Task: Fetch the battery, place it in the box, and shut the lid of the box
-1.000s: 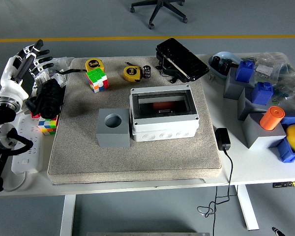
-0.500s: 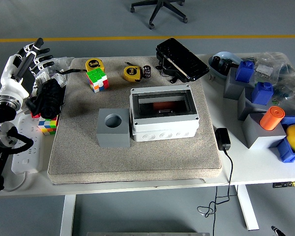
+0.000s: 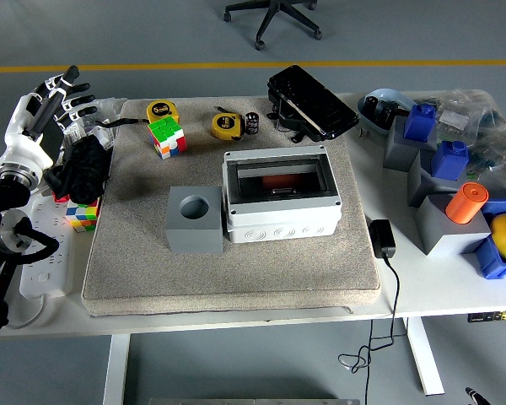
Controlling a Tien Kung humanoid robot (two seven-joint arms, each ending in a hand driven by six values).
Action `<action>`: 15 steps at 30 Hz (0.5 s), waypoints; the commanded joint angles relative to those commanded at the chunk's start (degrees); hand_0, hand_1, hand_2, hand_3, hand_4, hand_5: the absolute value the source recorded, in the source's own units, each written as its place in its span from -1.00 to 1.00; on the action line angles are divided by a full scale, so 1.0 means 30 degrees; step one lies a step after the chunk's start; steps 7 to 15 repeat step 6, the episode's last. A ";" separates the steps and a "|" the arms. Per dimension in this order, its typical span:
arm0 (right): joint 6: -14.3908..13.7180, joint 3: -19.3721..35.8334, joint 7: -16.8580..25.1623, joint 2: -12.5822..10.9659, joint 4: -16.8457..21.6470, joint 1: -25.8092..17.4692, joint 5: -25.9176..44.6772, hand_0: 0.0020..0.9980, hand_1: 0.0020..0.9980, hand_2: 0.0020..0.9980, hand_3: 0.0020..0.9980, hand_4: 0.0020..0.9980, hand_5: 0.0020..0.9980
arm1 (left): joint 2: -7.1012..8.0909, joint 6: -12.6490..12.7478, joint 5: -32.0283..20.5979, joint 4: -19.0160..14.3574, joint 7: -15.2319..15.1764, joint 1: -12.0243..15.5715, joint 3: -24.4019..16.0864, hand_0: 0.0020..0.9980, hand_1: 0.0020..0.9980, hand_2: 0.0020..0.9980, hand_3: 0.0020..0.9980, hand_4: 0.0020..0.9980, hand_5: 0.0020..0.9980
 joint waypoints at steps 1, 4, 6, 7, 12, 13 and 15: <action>-0.0002 0.0011 0.0007 0.0005 -0.0002 0.0001 -0.0003 0.35 0.29 0.32 0.11 0.75 -0.13 | -0.0001 -0.0001 0.0001 0.0000 0.0001 -0.0001 0.0010 -0.03 0.11 0.12 0.20 0.90 -0.08; 0.0001 0.0030 0.0013 0.0003 -0.0005 -0.0002 -0.0002 0.35 0.29 0.32 0.11 0.75 -0.13 | 0.0004 -0.0011 0.0010 0.0006 0.0008 -0.0017 0.0035 -0.03 0.11 0.12 0.20 0.90 -0.08; 0.0005 0.0023 0.0006 0.0002 -0.0013 -0.0011 0.0016 0.35 0.29 0.32 0.11 0.75 -0.13 | 0.0009 -0.0011 0.0009 0.0003 0.0004 -0.0021 0.0030 -0.03 0.11 0.12 0.20 0.90 -0.08; 0.0005 0.0023 0.0006 0.0002 -0.0013 -0.0011 0.0016 0.35 0.29 0.32 0.11 0.75 -0.13 | 0.0009 -0.0011 0.0009 0.0003 0.0004 -0.0021 0.0030 -0.03 0.11 0.12 0.20 0.90 -0.08; 0.0005 0.0023 0.0006 0.0002 -0.0013 -0.0011 0.0016 0.35 0.29 0.32 0.11 0.75 -0.13 | 0.0009 -0.0011 0.0009 0.0003 0.0004 -0.0021 0.0030 -0.03 0.11 0.12 0.20 0.90 -0.08; 0.0005 0.0023 0.0006 0.0002 -0.0013 -0.0011 0.0016 0.35 0.29 0.32 0.11 0.75 -0.13 | 0.0009 -0.0011 0.0009 0.0003 0.0004 -0.0021 0.0030 -0.03 0.11 0.12 0.20 0.90 -0.08; 0.0005 0.0023 0.0006 0.0002 -0.0013 -0.0011 0.0016 0.35 0.29 0.32 0.11 0.75 -0.13 | 0.0009 -0.0011 0.0009 0.0003 0.0004 -0.0021 0.0030 -0.03 0.11 0.12 0.20 0.90 -0.08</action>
